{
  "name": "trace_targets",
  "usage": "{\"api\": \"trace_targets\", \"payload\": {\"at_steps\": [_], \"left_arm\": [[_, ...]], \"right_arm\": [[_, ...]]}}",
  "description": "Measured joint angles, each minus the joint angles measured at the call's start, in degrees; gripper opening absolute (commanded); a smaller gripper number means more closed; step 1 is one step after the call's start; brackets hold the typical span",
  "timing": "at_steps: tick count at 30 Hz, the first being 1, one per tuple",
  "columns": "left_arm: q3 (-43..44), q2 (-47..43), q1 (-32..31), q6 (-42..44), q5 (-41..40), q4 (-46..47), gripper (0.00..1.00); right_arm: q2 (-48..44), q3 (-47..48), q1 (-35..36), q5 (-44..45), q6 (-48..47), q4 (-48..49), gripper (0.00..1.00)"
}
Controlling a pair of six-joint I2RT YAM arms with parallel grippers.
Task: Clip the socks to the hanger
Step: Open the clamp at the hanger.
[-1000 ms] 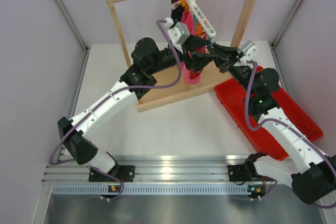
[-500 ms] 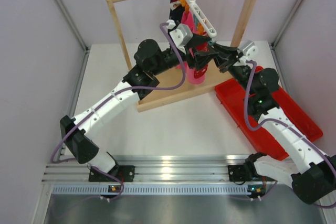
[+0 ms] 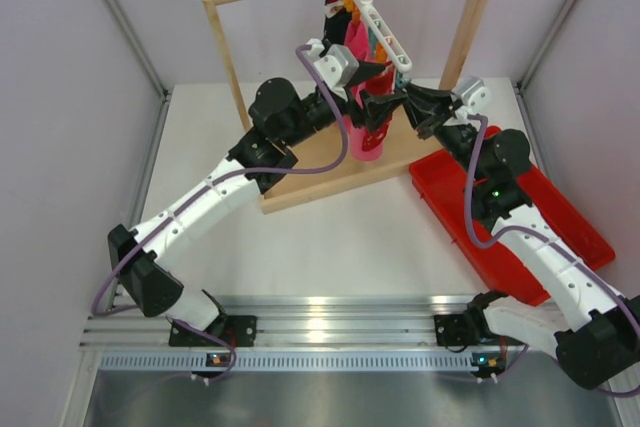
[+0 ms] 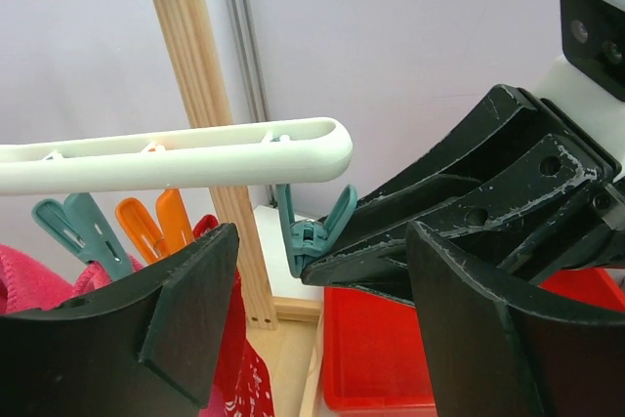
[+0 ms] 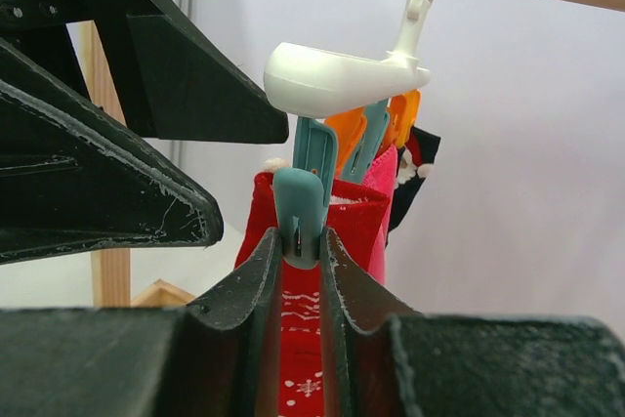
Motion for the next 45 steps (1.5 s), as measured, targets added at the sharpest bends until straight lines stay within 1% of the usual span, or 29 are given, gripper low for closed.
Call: {"api": "trace_targets", "payload": {"at_steps": [10,20,30,31,34,35,36,37,38,40,41,43,44,45], "left_arm": [[0.87,0.66,-0.02,-0.24,0.00,0.02,0.75],[4.31,4.42,-0.02,-0.26,0.02,0.44,0.74],[4.96,5.90,0.00,-0.31,-0.20,1.14,0.64],[4.96,5.90,0.00,-0.46,-0.24,1.14,0.58],[5.07,5.92,0.00,-1.42,-0.28,1.14,0.49],[5.09,5.92,0.00,-1.81,-0.24,1.14,0.44],[5.09,5.92,0.00,-2.21,-0.15,1.09,0.40],[5.11,5.92,-0.09,-2.40,-0.07,1.05,0.37],[5.20,5.95,-0.13,-2.67,-0.44,0.98,0.31],[5.66,6.10,0.00,-3.52,-0.61,0.39,0.24],[5.84,6.12,0.15,-3.98,-0.55,0.15,0.20],[5.99,6.12,0.26,-4.33,-1.38,0.00,0.09],[6.16,6.12,0.35,-4.63,-1.57,-0.02,0.05],[6.34,6.12,0.44,-4.92,-1.53,-0.11,0.00]], "right_arm": [[0.00,0.00,0.00,-0.79,0.42,-0.07,0.00],[0.00,0.00,0.00,-1.40,0.83,-0.48,0.00],[-0.02,0.02,0.00,-1.57,0.92,-0.79,0.00],[-0.04,0.02,0.00,-1.57,0.92,-0.81,0.00],[-0.13,0.02,0.00,-1.60,0.90,-1.03,0.00],[-0.13,0.04,0.00,-1.60,0.90,-1.05,0.00],[-0.13,0.04,0.00,-1.60,0.90,-1.11,0.01],[-0.13,0.13,0.00,-1.53,0.87,-1.40,0.03],[-0.17,0.15,0.00,-1.42,0.87,-1.53,0.07],[-0.35,0.42,0.02,-1.29,0.90,-2.64,0.14],[-0.44,0.50,0.04,-1.16,0.92,-3.06,0.22],[-1.01,0.50,0.04,-1.18,0.85,-4.33,0.30],[-1.57,0.50,0.02,-1.14,0.68,-5.75,0.38],[-2.16,0.46,-0.02,-0.96,0.57,-7.30,0.42]]}}
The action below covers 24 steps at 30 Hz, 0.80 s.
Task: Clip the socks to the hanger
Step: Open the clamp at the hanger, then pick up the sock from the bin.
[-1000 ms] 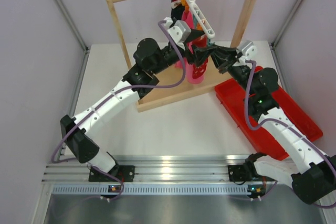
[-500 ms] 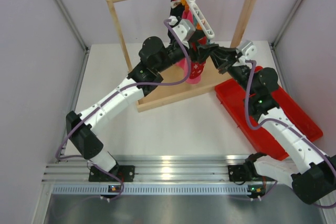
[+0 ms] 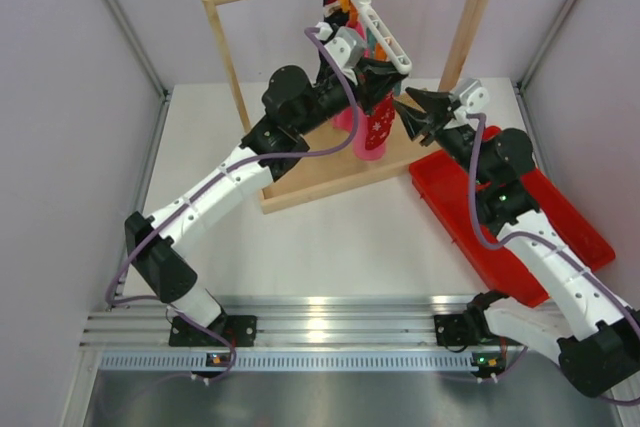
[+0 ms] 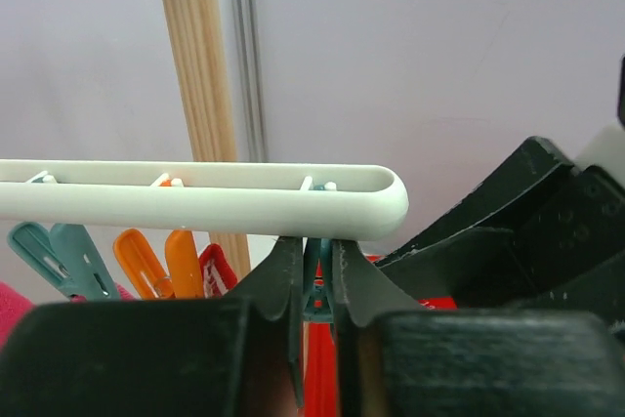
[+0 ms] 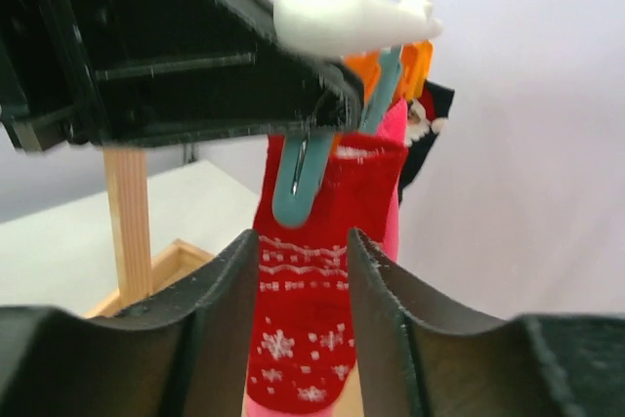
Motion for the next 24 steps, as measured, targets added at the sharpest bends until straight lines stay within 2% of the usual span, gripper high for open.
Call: {"api": "trace_targets", "payload": {"at_steps": [2,5,9,12,16,20,22,23,24], "left_arm": [[0.63,0.00,-0.13,-0.72,-0.11,-0.11,0.00],[1.16,0.00,-0.15,-1.64,-0.20,-0.63,0.00],[2.05,0.02,-0.17,-3.17,-0.59,-1.57,0.00],[3.06,0.09,-0.20,-4.52,-1.14,-2.27,0.00],[3.91,0.24,-0.33,-5.62,-1.49,-3.21,0.00],[4.63,0.98,-0.46,-5.68,-1.60,-3.56,0.00],[4.63,1.14,-0.46,-5.64,-1.64,-3.74,0.00],[4.63,1.14,-0.46,-5.64,-1.64,-3.87,0.00],[4.66,1.14,-0.46,-5.64,-1.64,-3.89,0.00]], "right_arm": [[-1.16,-0.04,-0.35,0.42,-0.59,-3.23,0.55],[-3.28,-0.04,-1.66,0.39,-1.09,-8.63,0.64],[-6.56,-0.04,-7.32,-1.77,-1.14,-16.28,0.69],[-7.96,0.33,-14.69,-6.49,-1.11,-22.01,0.68],[-6.54,3.85,-25.42,-14.19,-3.48,-34.69,0.58],[-5.70,2.45,-39.91,-21.49,-10.47,-45.51,0.54],[-4.79,0.24,-46.58,-22.49,-14.64,-50.18,0.50],[-3.72,-0.61,-49.27,-22.49,-16.20,-51.84,0.45],[-2.47,-1.27,-50.90,-22.21,-17.22,-53.00,0.44]]}}
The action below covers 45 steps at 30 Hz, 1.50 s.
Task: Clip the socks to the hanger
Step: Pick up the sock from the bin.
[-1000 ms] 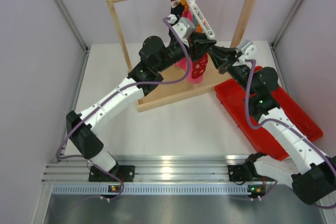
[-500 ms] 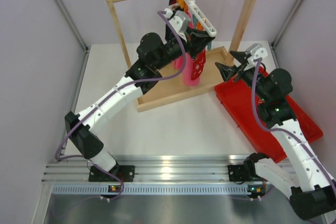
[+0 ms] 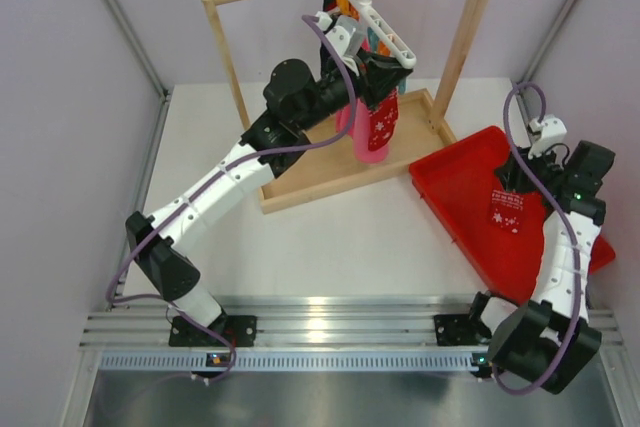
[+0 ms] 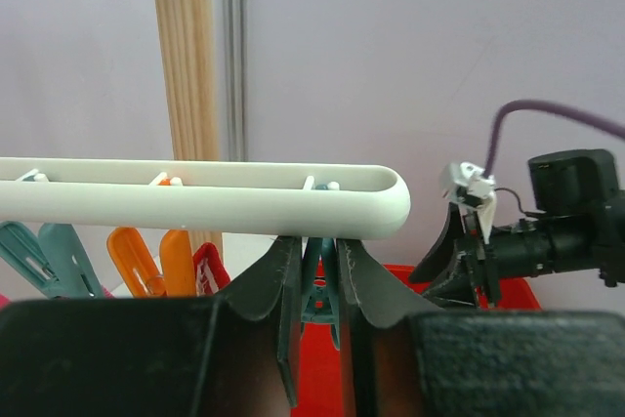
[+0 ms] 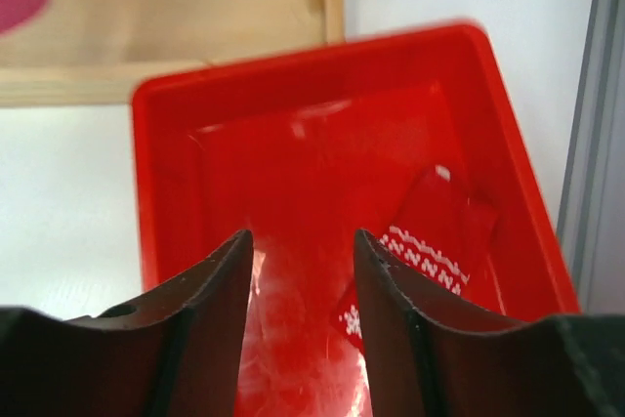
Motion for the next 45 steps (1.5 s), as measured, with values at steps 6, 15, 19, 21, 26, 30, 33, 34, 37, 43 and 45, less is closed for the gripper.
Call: {"api": "trace_targets", "payload": {"at_steps": [6,15,19,21,26,30,33,34,37,43,45], "left_arm": [[0.20,0.00,0.00,0.17,-0.09,-0.22,0.00],[0.00,0.00,-0.13,0.22,-0.83,-0.11,0.00],[-1.01,-0.04,-0.15,0.22,-1.20,0.31,0.00],[-1.79,-0.07,-0.15,0.22,-1.38,0.79,0.00],[-2.73,-0.07,-0.13,0.22,-1.64,1.29,0.00],[-2.73,-0.07,-0.13,0.20,-1.75,1.57,0.00],[-2.75,-0.07,-0.13,0.17,-1.75,1.68,0.00],[-2.75,-0.07,-0.13,0.17,-1.75,1.70,0.00],[-2.78,-0.04,-0.13,0.20,-1.75,1.70,0.00],[-2.78,-0.07,-0.13,0.20,-1.75,1.73,0.00],[-2.78,-0.04,-0.13,0.22,-1.75,1.75,0.00]], "right_arm": [[9.22,-2.69,-3.69,7.37,2.03,1.46,0.45],[19.41,-4.15,-2.64,20.48,9.20,12.66,0.47],[23.85,-4.15,-1.51,23.89,10.62,16.79,0.49],[25.42,-4.37,-0.48,25.24,11.04,18.97,0.49],[29.64,-4.52,2.93,29.22,11.06,24.65,0.47],[34.62,-4.37,4.90,32.94,10.32,27.67,0.48],[38.29,-2.99,5.73,35.43,9.66,27.45,0.51],[39.52,-2.16,5.92,36.11,9.46,27.28,0.52],[41.99,-0.17,6.54,37.05,8.37,26.77,0.51],[45.57,4.35,7.37,35.32,5.27,23.12,0.31],[46.69,6.36,7.39,33.38,3.96,20.74,0.26]]}}
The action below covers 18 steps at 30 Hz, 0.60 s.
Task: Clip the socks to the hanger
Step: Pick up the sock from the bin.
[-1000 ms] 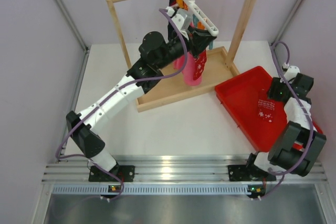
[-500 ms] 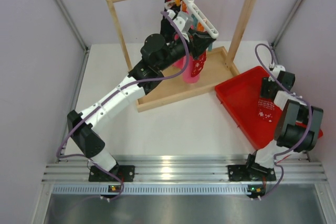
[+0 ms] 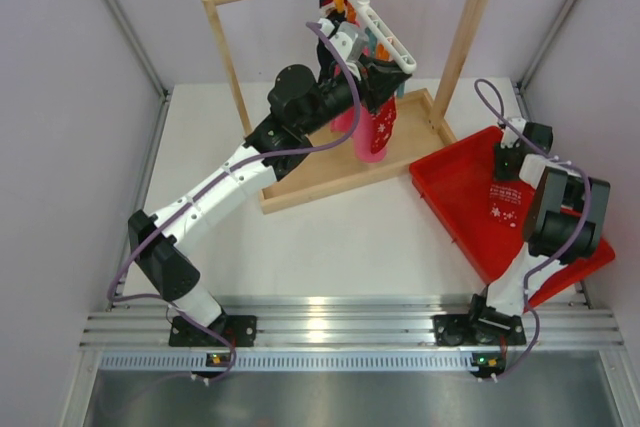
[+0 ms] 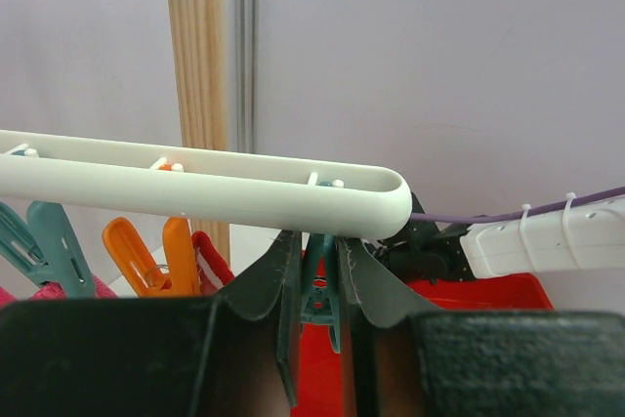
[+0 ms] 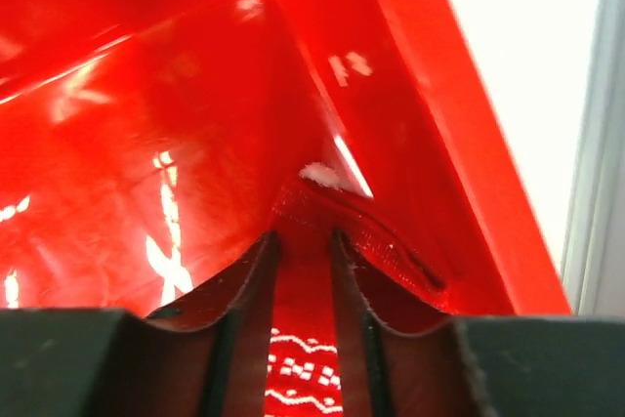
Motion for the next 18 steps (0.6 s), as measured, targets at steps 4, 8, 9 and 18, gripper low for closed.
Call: {"api": "trace_targets", "payload": {"at_steps": [4,8,9,18], "left_arm": [[0.00,0.00,0.00,-0.02,0.00,0.00,0.00],[0.00,0.00,0.00,-0.02,0.00,-0.02,0.00],[0.00,0.00,0.00,-0.04,0.00,0.00,0.00],[0.00,0.00,0.00,-0.07,0.02,-0.04,0.00]], "right_arm": [[0.35,1.03,0.00,-4.17,-2.73,-3.21,0.03],[-1.05,0.81,-0.02,-8.76,-5.86,-6.08,0.00],[-1.66,0.66,-0.07,-10.03,-6.60,-7.04,0.00],[-12.35,0.15,-0.46,-23.96,-18.23,-20.98,0.00]]}}
